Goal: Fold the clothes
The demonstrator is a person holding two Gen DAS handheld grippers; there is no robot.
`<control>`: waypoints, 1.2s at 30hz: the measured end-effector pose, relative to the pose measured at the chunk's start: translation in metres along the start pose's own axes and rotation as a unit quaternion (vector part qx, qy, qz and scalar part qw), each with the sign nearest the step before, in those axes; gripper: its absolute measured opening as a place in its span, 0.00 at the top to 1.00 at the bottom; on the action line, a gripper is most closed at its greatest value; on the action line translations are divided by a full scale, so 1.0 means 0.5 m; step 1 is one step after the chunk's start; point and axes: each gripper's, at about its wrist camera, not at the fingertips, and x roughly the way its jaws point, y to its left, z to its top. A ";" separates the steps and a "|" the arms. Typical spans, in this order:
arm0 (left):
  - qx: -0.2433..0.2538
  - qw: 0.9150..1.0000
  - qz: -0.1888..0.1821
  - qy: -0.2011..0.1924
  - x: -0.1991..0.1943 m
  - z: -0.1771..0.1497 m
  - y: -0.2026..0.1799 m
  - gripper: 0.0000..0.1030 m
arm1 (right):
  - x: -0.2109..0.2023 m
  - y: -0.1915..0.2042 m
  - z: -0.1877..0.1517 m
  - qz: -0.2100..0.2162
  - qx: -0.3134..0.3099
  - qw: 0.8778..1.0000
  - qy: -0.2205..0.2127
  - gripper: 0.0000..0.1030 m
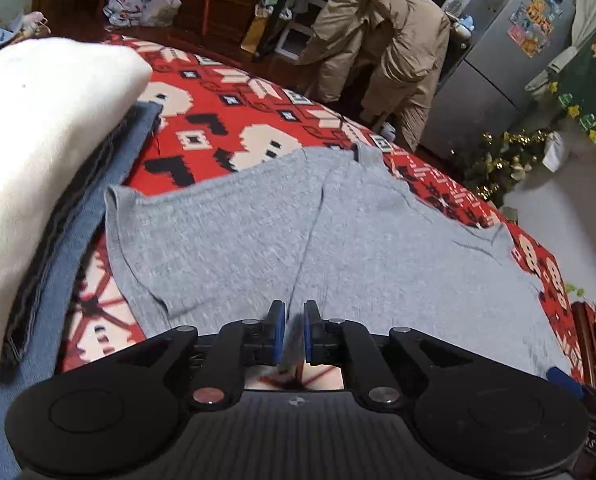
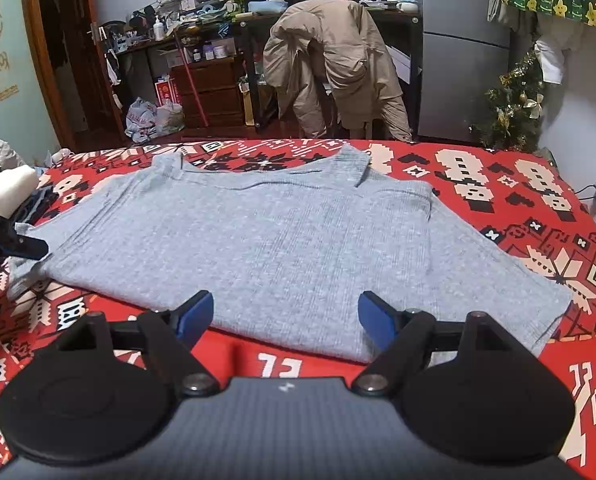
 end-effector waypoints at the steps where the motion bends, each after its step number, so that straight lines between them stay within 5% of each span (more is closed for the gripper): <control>1: 0.007 1.000 0.001 0.003 0.001 -0.004 -0.005 0.92 | 0.000 0.001 0.000 -0.001 0.000 1.000 0.001 0.20; 7: 0.067 0.995 0.069 -0.017 -0.002 -0.018 -0.034 0.98 | 0.000 0.000 0.000 0.001 -0.002 1.000 0.000 0.19; 16: 0.065 0.995 0.081 0.013 0.003 -0.012 -0.020 0.96 | 0.014 -0.010 -0.006 -0.003 0.005 1.000 0.013 0.19; 23: 0.033 0.997 0.060 0.017 -0.004 -0.002 -0.005 0.94 | 0.005 -0.017 0.001 -0.002 0.013 1.000 0.003 0.17; 28: 0.030 0.999 0.014 -0.015 -0.007 0.032 -0.033 0.92 | -0.007 -0.030 0.009 0.000 0.027 1.000 -0.008 0.17; 33: 0.060 0.997 -0.001 -0.050 0.052 0.090 -0.080 0.92 | -0.002 -0.037 0.007 -0.003 0.032 0.999 -0.005 0.17; 36: 0.033 0.998 -0.023 -0.048 0.106 0.117 -0.069 0.92 | 0.003 -0.046 0.006 -0.005 0.038 0.999 -0.004 0.17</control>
